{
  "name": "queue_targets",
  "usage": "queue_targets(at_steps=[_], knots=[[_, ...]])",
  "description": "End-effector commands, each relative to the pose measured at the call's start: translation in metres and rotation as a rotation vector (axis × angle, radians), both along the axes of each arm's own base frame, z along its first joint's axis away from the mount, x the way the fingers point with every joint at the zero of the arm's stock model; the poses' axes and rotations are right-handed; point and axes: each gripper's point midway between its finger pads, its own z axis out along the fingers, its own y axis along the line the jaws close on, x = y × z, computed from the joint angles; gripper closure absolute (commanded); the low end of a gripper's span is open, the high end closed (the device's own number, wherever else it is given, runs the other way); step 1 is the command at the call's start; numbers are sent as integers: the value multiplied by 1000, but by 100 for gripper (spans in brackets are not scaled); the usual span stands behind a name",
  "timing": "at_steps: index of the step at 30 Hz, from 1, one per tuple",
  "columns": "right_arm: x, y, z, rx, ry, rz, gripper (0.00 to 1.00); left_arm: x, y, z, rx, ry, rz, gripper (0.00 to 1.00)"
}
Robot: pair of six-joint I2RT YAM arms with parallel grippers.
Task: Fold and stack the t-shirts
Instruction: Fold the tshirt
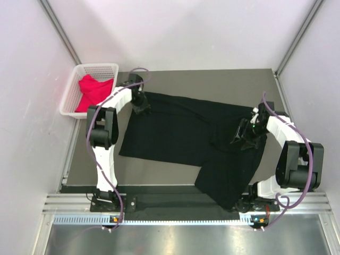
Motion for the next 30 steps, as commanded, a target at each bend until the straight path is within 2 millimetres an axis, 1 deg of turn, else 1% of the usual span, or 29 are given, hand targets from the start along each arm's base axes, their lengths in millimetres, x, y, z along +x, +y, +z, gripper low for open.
queue_targets(at_steps=[1,2,3,4,6,7,8,9,10,11,12,13,14,15,16,17,19,21,24,30], knots=[[0,-13,6,-92,-27,22,39,-20,-75,58,-130,-138,-170,63],[-1,-18,6,-118,-23,20,39,-41,-100,55,-228,-107,-248,63],[-2,-22,6,-142,-21,19,40,-43,-120,66,-284,-152,-296,63],[-4,-28,3,-167,-16,21,41,-60,-149,67,-320,-147,-364,64],[-4,-33,-1,-176,-6,12,46,-78,-178,64,-344,-151,-434,65],[-4,-34,-5,-170,5,6,48,-92,-201,62,-341,-149,-491,65],[0,-36,-7,-163,-5,-4,50,-93,-212,65,-334,-167,-509,65],[2,-37,-9,-154,-5,-8,54,-97,-222,57,-330,-160,-533,66],[3,-35,-12,-130,2,-4,55,-107,-239,55,-329,-165,-574,66],[5,-36,-13,-122,-2,-8,57,-108,-249,58,-321,-181,-594,66],[5,-36,-14,-118,5,-9,57,-106,-254,51,-275,-212,-615,66],[5,-38,-17,-119,13,-12,57,-117,-270,49,-254,-236,-666,65],[6,-39,-18,-119,14,-14,57,-117,-279,48,-228,-278,-693,65],[7,-40,-19,-120,18,-17,57,-116,-283,44,-170,-324,-723,65],[8,-41,-20,-112,24,-24,57,-127,-296,42,-149,-346,-765,64],[8,-40,-20,-105,27,-29,57,-128,-302,41,-133,-377,-785,65],[9,-37,-21,-80,29,-34,57,-134,-312,30,-82,-399,-822,65],[10,-36,-21,-74,30,-36,57,-138,-316,24,-72,-395,-838,66],[11,-37,-21,-78,34,-34,55,-150,-327,26,-68,-418,-886,65],[8,-38,-24,-81,46,-35,51,-159,-337,14,-47,-410,-931,63]])
